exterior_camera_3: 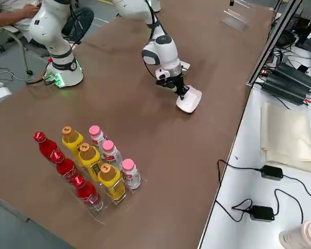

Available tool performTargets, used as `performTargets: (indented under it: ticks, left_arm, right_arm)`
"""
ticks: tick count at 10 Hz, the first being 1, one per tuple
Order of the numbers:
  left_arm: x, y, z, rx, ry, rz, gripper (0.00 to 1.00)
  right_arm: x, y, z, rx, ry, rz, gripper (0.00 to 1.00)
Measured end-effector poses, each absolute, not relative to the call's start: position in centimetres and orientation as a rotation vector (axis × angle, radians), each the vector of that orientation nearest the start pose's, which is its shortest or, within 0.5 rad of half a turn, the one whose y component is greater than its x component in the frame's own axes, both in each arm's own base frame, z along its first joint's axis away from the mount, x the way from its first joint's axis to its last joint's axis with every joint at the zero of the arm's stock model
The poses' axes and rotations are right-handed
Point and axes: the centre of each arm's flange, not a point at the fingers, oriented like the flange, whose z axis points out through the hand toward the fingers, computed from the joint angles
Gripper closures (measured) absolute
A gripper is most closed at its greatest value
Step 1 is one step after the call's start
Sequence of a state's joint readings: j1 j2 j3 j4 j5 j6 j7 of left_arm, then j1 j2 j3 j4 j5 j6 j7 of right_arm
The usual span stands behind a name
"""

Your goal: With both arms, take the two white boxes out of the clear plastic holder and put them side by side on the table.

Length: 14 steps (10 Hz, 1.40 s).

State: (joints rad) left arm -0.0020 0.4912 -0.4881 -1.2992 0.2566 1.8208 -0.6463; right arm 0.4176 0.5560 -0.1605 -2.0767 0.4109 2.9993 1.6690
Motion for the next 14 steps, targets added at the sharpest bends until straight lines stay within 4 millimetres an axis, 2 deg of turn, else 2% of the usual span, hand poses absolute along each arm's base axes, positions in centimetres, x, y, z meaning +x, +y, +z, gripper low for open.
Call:
performTargets:
  ticks: [2, 4, 6, 8, 10, 11, 12, 14]
  left_arm:
    - [64.0, -19.0, 51.6, -3.142, -0.139, -0.043, 0.00]
    - [61.5, -13.3, 54.4, -3.148, -0.066, -0.035, 0.00]
    - [58.4, -9.7, 56.8, -3.116, 0.008, -0.047, 0.00]
    - [56.4, -8.5, 58.9, -3.101, 0.079, -0.019, 0.00]
    - [56.0, -8.2, 60.9, -3.131, 0.081, -0.026, 0.00]
    - [56.1, -8.0, 61.3, -3.154, 0.069, -0.034, 0.00]
    - [56.2, -7.7, 61.1, -3.164, 0.058, -0.028, 0.00]
    - [56.6, -7.5, 60.5, -3.168, 0.050, -0.010, 0.00]
  right_arm:
    - [60.0, 13.0, 19.9, -1.766, 2.157, -0.246, 0.81]
    - [60.1, 13.1, 20.0, -1.766, 2.154, -0.245, 0.76]
    - [60.4, 13.5, 20.7, -1.789, 2.143, -0.225, 0.75]
    - [60.3, 14.7, 22.6, -1.863, 2.090, -0.186, 0.74]
    - [59.2, 17.4, 24.8, -2.002, 2.008, -0.093, 0.71]
    - [58.5, 18.5, 25.8, -2.106, 1.940, -0.035, 0.63]
    - [57.9, 19.6, 26.7, -2.234, 1.832, 0.022, 0.48]
    - [56.9, 21.7, 27.6, -2.510, 1.468, 0.045, 0.18]
